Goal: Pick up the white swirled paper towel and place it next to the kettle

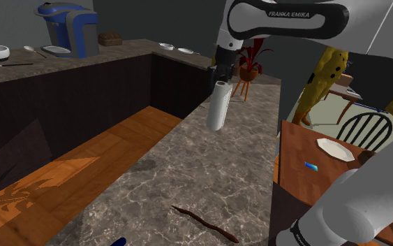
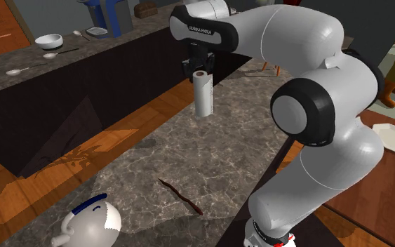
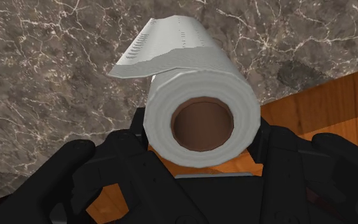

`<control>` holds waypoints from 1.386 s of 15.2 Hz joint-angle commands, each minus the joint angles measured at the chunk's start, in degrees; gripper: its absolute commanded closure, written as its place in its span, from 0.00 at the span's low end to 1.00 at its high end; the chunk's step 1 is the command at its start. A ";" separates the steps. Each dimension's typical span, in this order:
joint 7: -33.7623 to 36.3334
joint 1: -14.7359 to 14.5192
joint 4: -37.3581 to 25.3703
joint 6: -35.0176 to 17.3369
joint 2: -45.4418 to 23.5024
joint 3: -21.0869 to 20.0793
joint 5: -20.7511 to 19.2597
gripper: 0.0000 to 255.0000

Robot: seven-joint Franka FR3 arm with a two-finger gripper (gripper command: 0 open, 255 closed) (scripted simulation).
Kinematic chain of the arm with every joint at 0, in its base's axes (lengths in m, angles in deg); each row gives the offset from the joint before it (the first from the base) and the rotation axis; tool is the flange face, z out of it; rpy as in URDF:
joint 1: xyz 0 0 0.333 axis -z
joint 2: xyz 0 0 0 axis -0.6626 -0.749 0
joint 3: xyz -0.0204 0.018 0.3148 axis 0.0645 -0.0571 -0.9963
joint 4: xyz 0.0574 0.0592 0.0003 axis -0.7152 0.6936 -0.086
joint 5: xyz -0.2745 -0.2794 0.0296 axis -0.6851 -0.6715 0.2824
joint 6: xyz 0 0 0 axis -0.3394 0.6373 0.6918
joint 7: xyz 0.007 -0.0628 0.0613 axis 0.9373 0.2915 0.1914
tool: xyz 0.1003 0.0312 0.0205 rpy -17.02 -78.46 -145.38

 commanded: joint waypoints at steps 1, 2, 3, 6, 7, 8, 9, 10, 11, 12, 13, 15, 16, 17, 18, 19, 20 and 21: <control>-0.07 0.00 -1.78 1.68 -0.12 0.00 0.00 1.00; -0.10 0.00 -2.69 2.47 -0.24 -0.01 -0.01 1.00; -0.13 0.00 -3.61 3.27 -0.37 -0.02 -0.01 1.00; -0.21 -0.01 -6.50 5.67 -0.85 -0.04 -0.05 1.00; -0.24 -0.01 -7.50 6.48 -1.04 -0.05 -0.07 1.00; -0.26 -0.01 -8.52 7.30 -1.25 -0.06 -0.09 1.00; -0.28 -0.02 -9.56 8.12 -1.47 -0.07 -0.11 1.00; -0.30 -0.02 -10.62 8.94 -1.71 -0.09 -0.13 1.00; -0.32 -0.03 -11.71 9.78 -1.96 -0.10 -0.15 1.00; -0.34 -0.04 -12.82 10.62 -2.23 -0.11 -0.18 1.00; -0.36 -0.05 -13.95 11.46 -2.52 -0.13 -0.21 1.00; -0.40 -0.07 -16.30 13.18 -3.15 -0.17 -0.28 1.00; -0.41 -0.08 -17.51 14.06 -3.49 -0.19 -0.32 1.00; -0.43 -0.09 -18.46 14.73 -3.77 -0.20 -0.35 1.00; 0.66 -0.60 -16.89 14.58 -2.41 -0.76 -0.23 1.00; 1.76 -1.12 -15.43 14.47 -1.11 -1.33 -0.09 1.00; 2.88 -1.63 -14.06 14.39 0.13 -1.93 0.08 1.00; 4.00 -2.13 -12.79 14.35 1.32 -2.55 0.26 1.00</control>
